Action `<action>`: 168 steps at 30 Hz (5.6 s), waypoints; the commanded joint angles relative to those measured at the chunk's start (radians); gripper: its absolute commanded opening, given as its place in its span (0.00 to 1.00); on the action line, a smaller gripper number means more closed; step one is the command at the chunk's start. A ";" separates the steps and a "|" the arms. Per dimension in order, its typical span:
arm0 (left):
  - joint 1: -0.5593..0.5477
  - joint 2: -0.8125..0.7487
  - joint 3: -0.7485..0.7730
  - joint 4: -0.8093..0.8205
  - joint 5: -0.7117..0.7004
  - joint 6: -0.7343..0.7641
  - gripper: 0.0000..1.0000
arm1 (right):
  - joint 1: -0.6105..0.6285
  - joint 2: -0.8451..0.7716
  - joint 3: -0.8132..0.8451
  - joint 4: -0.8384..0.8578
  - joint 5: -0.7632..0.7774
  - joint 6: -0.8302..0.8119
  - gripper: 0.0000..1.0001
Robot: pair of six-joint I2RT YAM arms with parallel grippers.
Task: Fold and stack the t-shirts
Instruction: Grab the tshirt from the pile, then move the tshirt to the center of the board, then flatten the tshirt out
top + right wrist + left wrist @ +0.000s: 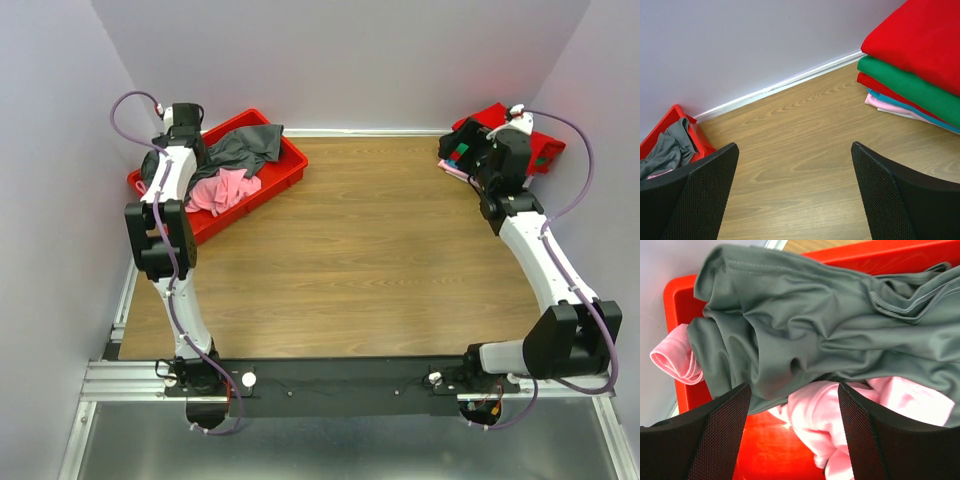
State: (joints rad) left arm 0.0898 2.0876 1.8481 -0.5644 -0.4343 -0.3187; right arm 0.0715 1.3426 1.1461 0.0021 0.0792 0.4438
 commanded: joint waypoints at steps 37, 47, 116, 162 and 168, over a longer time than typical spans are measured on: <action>-0.367 -0.333 0.284 0.144 0.430 0.018 0.00 | -0.036 0.099 0.129 -0.050 -0.262 -0.005 1.00; -0.470 -0.374 0.493 0.276 0.650 -0.017 0.00 | -0.045 0.058 0.086 -0.056 -0.055 -0.033 1.00; -0.634 -0.202 -0.644 0.055 0.430 -0.003 0.74 | 0.197 0.814 0.399 -0.304 -0.280 -0.249 0.74; -0.587 0.264 0.445 -0.048 0.157 0.239 0.00 | 0.062 0.360 0.004 -0.701 0.099 -0.085 0.01; -0.588 0.246 0.453 0.032 0.192 0.259 0.62 | 0.039 0.319 -0.057 -0.718 0.180 -0.054 0.01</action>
State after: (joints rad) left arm -0.5034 2.3398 2.2803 -0.5922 -0.2508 -0.0765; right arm 0.1284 1.6855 1.1000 -0.6613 0.1516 0.3485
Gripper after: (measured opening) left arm 0.419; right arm 0.016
